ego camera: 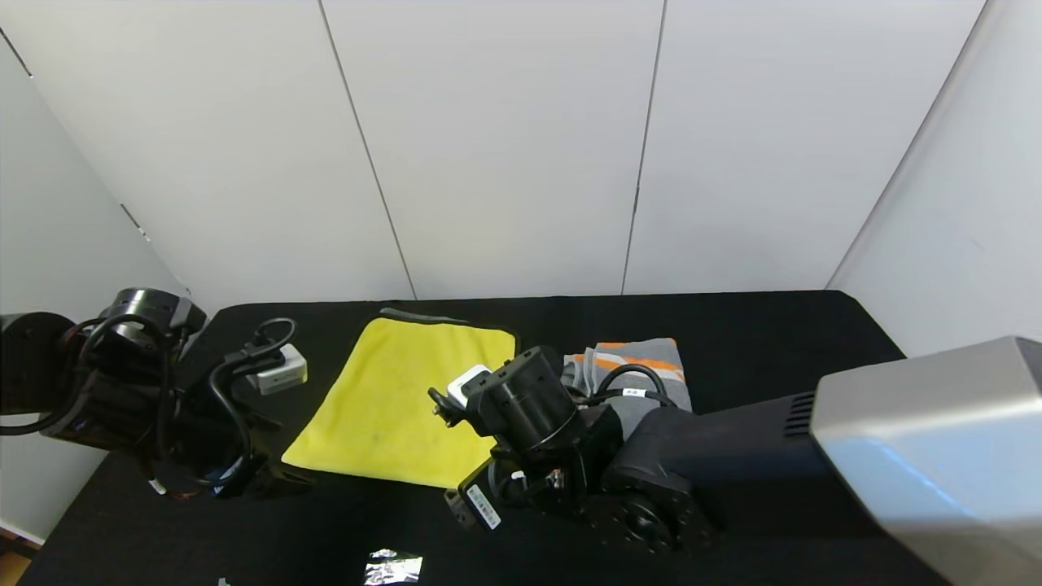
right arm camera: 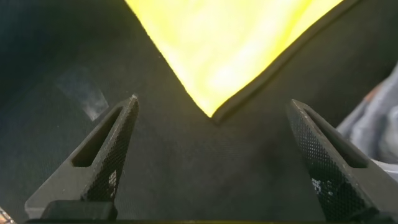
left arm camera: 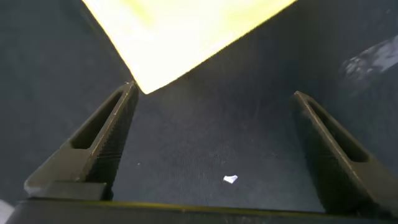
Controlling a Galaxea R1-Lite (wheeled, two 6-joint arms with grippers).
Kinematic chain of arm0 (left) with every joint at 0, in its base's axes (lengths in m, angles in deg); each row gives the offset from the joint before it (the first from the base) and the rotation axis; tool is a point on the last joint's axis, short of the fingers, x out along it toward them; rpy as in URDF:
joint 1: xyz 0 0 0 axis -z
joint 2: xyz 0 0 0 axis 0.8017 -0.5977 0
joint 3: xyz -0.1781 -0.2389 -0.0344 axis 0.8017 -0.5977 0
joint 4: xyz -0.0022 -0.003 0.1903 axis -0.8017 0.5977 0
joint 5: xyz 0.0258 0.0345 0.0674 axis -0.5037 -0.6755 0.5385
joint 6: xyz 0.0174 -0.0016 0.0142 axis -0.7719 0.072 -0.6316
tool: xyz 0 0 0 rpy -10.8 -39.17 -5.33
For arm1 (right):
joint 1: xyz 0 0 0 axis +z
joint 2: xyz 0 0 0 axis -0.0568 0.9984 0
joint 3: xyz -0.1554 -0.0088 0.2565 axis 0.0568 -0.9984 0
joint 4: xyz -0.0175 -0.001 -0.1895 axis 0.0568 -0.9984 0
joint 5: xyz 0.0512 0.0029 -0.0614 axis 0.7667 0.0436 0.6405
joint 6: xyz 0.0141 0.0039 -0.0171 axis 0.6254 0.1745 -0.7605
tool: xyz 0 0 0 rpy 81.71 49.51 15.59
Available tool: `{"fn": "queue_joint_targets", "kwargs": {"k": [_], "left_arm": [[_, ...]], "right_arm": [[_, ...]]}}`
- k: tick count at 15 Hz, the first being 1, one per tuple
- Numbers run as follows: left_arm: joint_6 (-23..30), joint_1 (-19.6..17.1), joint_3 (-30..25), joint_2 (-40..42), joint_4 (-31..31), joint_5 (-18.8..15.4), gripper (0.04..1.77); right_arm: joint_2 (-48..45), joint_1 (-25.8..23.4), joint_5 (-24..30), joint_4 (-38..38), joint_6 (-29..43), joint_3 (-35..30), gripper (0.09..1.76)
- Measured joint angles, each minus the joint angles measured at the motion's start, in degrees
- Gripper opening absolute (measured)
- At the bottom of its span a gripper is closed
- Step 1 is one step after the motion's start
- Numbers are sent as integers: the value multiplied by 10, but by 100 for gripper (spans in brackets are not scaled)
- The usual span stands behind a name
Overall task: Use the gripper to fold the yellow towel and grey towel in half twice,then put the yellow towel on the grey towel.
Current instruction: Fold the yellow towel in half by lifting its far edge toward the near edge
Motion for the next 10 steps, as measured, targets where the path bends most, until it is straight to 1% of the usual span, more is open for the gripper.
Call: {"fn": "queue_joint_targets", "kwargs": {"k": [3,6,10], "left_arm": [[-5,-5,4,-26,-1,16,172],[-11,-5,23,-51,0,44,172],[-12,-1,45,-74,14,47,172]], "right_arm": [[25,4,-9,-2,2,15,171],[51,4,-29,-4,9,44,171],[83,4,-34,-43,39,95,171]]}}
